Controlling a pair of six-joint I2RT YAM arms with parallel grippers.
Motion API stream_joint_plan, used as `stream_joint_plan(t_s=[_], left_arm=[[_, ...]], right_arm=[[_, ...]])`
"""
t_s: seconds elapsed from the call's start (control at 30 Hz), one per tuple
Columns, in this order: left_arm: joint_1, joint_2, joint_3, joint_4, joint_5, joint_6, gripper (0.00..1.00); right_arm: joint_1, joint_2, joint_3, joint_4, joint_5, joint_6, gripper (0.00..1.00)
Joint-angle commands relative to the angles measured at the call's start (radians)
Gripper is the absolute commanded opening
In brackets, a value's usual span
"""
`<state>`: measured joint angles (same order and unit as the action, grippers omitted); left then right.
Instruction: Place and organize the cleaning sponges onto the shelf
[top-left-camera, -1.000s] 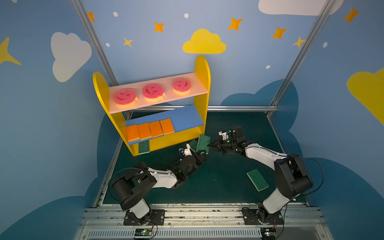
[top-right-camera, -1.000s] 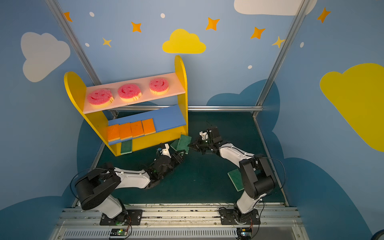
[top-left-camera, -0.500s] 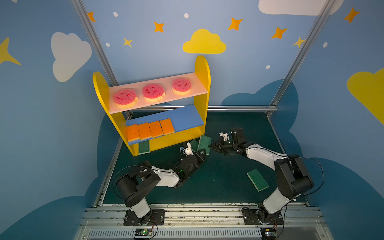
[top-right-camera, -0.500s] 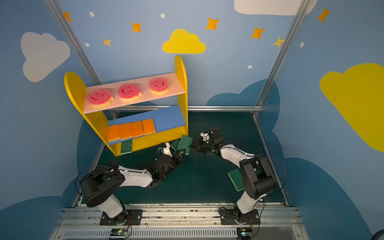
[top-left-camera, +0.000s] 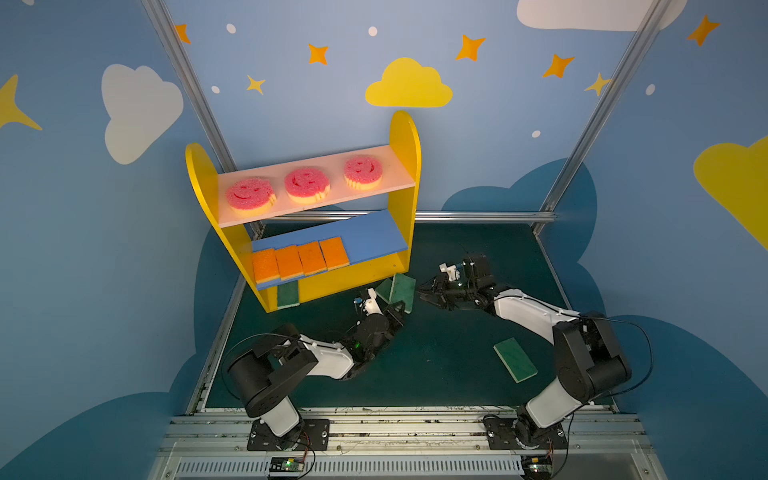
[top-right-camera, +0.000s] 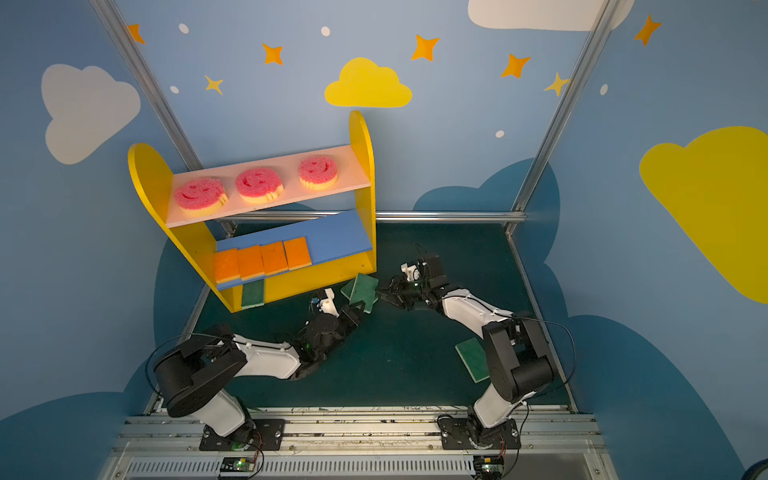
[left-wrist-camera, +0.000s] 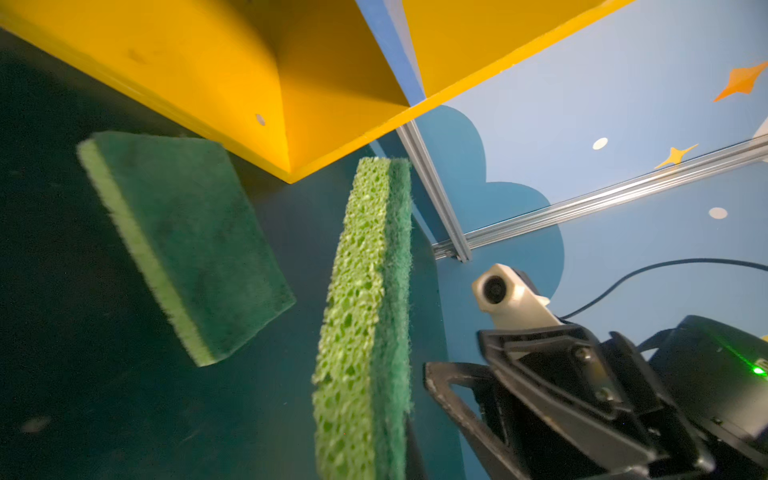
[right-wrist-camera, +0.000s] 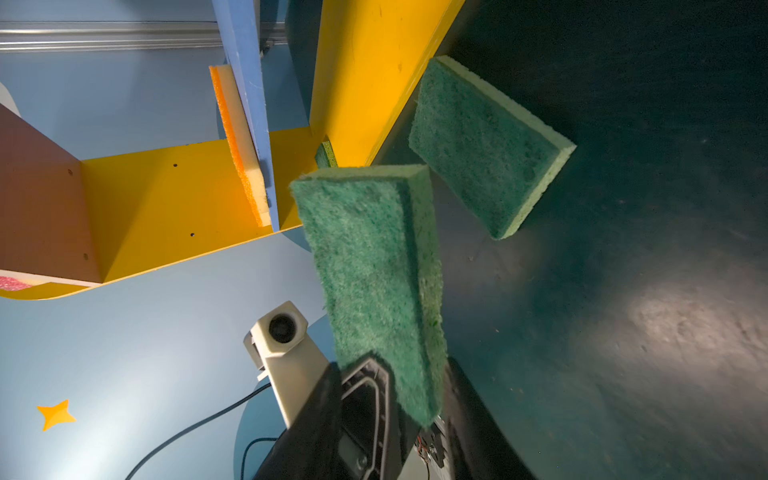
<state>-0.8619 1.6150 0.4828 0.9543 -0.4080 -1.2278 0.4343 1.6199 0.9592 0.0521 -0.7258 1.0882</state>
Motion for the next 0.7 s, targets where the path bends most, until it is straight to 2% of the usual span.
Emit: stream_joint_plan(t_s=[0.0,0.13,0.3,0.43,0.57,0.67], left_arm=[[0.008,-0.072,-0.061,-0.040,-0.066,-0.020,0.03],[0.027,-0.174,-0.156,-0.098,-0.112,-0.050,0.03],[0.123,-0.318,-0.240,-0.195,-0.048,-0.015,0.03],[0.215,-0.413,-0.321,-0.179,-0.012,0.008,0.03],[0.305,-0.511,-0.350,-0.269,0.016,0.025,0.03],[0.360,-0.549,-0.376,-0.264,0.043,0.032,0.03]], right_arm=[[-0.002,-0.022,0.007,-0.022,0.000,-0.025,0.44],[-0.003,-0.016,0.004,-0.019,0.002,-0.024,0.44],[0.005,-0.005,0.003,-0.004,0.002,-0.016,0.43],[0.015,0.007,0.010,0.002,0.000,-0.014,0.44],[0.021,0.021,0.022,0.001,-0.003,-0.015,0.43],[0.024,0.029,0.030,0.002,-0.004,-0.015,0.43]])
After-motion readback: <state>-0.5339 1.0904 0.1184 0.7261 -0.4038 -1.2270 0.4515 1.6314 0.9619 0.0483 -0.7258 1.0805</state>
